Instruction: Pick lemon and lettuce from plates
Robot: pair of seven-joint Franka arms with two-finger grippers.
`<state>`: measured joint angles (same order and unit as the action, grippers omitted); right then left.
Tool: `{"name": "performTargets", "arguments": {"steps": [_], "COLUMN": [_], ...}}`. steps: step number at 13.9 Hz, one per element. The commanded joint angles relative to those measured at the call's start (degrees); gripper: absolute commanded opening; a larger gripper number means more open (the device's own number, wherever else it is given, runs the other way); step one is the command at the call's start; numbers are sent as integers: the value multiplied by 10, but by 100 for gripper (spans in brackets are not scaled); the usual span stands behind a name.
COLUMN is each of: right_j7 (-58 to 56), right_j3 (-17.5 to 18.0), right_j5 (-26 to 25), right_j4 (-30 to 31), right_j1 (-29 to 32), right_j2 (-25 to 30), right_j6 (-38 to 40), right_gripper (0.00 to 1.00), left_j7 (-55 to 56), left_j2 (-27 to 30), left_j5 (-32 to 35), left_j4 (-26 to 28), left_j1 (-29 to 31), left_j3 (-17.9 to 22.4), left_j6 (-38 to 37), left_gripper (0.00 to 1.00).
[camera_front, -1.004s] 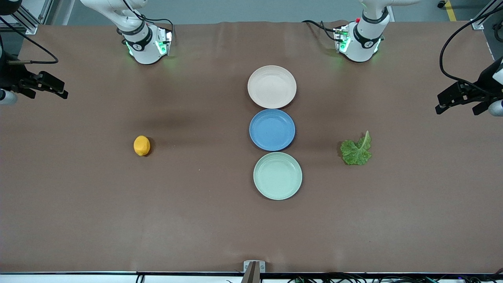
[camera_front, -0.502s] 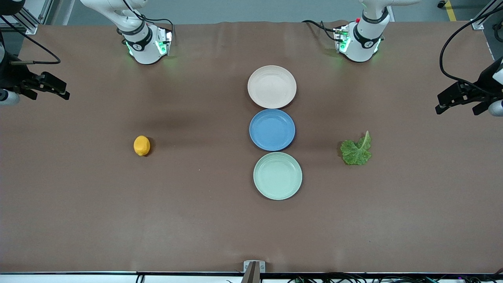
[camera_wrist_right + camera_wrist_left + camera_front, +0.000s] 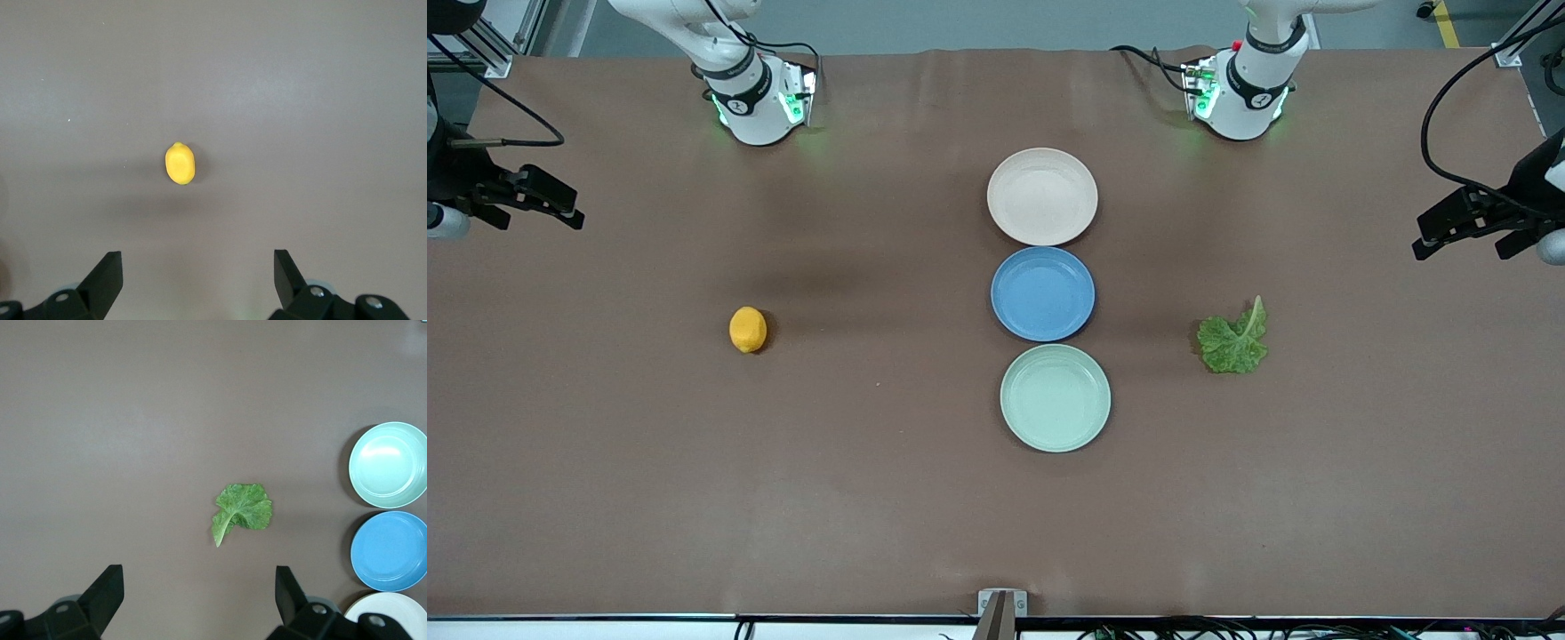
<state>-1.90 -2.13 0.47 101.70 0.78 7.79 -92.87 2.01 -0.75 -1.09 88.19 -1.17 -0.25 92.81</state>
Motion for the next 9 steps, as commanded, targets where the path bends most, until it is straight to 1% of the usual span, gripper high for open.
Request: {"name": "performTargets", "arguments": {"steps": [1,4,9], "right_j7": [1,2,2], "right_j3": [1,2,1], "right_j5": [1,2,2], "right_j4": [0,-2,-1], "right_j1": [-3,-5,-12], "right_j2": [4,2,2], "right_j6": [-5,-5,-6], "right_gripper": [100,100,100], "left_j7": [7,6,6], "left_j2": [9,9,9], "left_j5": [-12,-13,-13], "left_j4": [5,6,5], "left_j1": [0,0,0], "left_j3": [1,0,0], "left_j6": [-25,-43,-43], "left_gripper": [100,100,100]}}
